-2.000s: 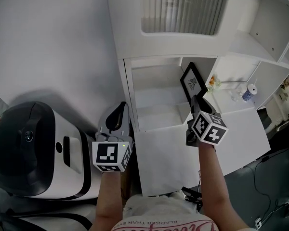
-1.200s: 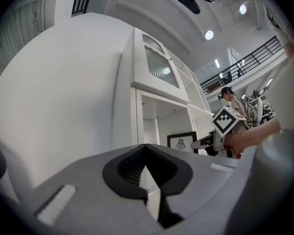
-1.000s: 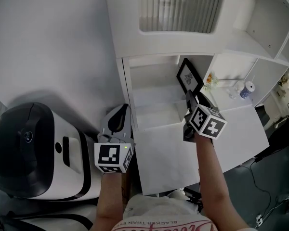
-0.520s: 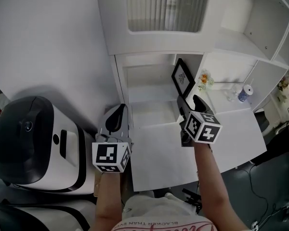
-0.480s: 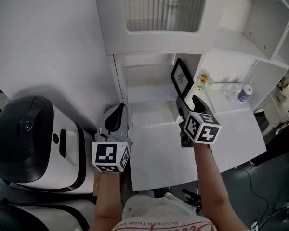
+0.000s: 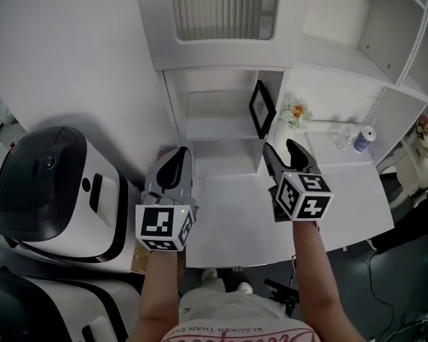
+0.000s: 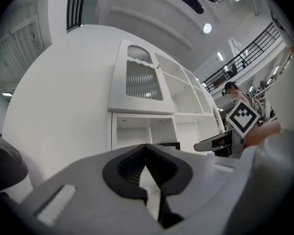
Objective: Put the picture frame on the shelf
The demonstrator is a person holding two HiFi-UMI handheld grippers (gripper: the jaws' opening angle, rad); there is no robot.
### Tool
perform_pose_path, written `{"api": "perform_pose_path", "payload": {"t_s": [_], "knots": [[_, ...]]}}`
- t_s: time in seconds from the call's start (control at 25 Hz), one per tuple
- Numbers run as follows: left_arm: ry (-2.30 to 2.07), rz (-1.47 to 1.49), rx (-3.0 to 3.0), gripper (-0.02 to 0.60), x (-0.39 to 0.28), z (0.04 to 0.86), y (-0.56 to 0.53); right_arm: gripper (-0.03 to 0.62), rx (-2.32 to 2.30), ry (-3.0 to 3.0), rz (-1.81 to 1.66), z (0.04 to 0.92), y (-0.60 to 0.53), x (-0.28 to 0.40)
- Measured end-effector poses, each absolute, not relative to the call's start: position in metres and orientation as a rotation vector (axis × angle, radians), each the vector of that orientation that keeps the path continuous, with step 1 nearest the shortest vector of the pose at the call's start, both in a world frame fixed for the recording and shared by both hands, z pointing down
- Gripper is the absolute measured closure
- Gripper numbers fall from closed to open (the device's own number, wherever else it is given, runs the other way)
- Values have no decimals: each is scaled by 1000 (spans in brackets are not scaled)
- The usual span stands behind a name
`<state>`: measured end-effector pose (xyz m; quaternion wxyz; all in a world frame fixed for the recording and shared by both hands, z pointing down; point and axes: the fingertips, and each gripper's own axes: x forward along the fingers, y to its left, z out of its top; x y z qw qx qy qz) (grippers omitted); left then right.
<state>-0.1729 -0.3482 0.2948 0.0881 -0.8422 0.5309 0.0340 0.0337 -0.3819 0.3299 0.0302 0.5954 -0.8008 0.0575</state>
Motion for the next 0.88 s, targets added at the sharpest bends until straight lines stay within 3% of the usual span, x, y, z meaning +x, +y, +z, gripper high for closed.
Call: {"api": "perform_pose_path", "payload": {"t_s": [0.2,0.64,0.88], "knots": [[1603,108,-2476,572,-164,288,-327,355,1769,-2508,20,314,-350,33],[1632,155,-2395,572,-133,273,-276,559,1727,-2604,-223,265,-277,55],[1618,170,-2359,572,-123,259,-257,579,1695,-2626,-341,249,-249,57]]}}
